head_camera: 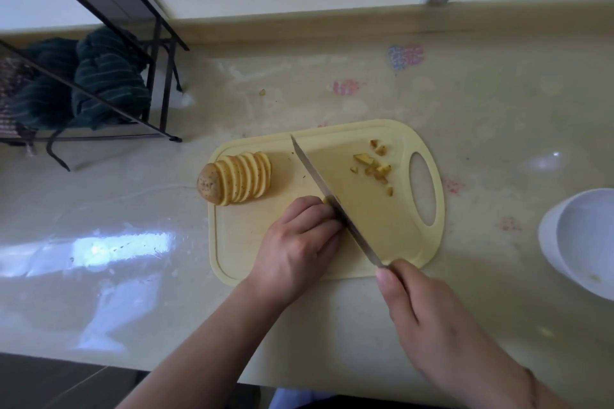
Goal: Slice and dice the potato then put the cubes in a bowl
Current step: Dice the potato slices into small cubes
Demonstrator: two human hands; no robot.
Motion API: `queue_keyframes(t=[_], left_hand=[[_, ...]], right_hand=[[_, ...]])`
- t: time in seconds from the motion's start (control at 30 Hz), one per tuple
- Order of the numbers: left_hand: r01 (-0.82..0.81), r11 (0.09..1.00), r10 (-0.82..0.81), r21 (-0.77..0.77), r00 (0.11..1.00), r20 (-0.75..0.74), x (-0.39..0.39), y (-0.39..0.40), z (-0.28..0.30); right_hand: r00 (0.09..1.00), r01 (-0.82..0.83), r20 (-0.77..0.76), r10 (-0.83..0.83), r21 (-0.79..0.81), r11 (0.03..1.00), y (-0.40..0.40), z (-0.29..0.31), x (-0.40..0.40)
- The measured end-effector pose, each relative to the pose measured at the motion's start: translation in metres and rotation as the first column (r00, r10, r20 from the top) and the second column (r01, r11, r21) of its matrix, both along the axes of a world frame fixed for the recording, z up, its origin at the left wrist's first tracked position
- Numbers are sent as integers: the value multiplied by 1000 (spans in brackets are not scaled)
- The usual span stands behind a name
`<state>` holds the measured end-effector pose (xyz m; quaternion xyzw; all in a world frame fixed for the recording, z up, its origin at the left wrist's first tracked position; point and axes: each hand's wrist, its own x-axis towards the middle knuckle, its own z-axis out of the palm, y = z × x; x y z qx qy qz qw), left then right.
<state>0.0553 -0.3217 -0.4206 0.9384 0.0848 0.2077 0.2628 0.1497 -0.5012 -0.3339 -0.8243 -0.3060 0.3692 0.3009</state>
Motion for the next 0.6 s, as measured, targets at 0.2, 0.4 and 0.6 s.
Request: queue_keyframes(t=[0.2, 0.4, 0.6], left_hand=[[5, 1000, -5, 18, 1000, -5, -4, 1, 3], [-40, 999, 40, 19, 999, 1, -5, 1, 3], [-27, 1000, 27, -3, 1000, -15, -6, 3, 1]], right_hand=[[995, 79, -71, -76, 30, 996, 4, -1, 7], [992, 76, -106, -72, 38, 996, -4, 7, -1], [998, 44, -36, -43, 8, 999, -12, 5, -8]])
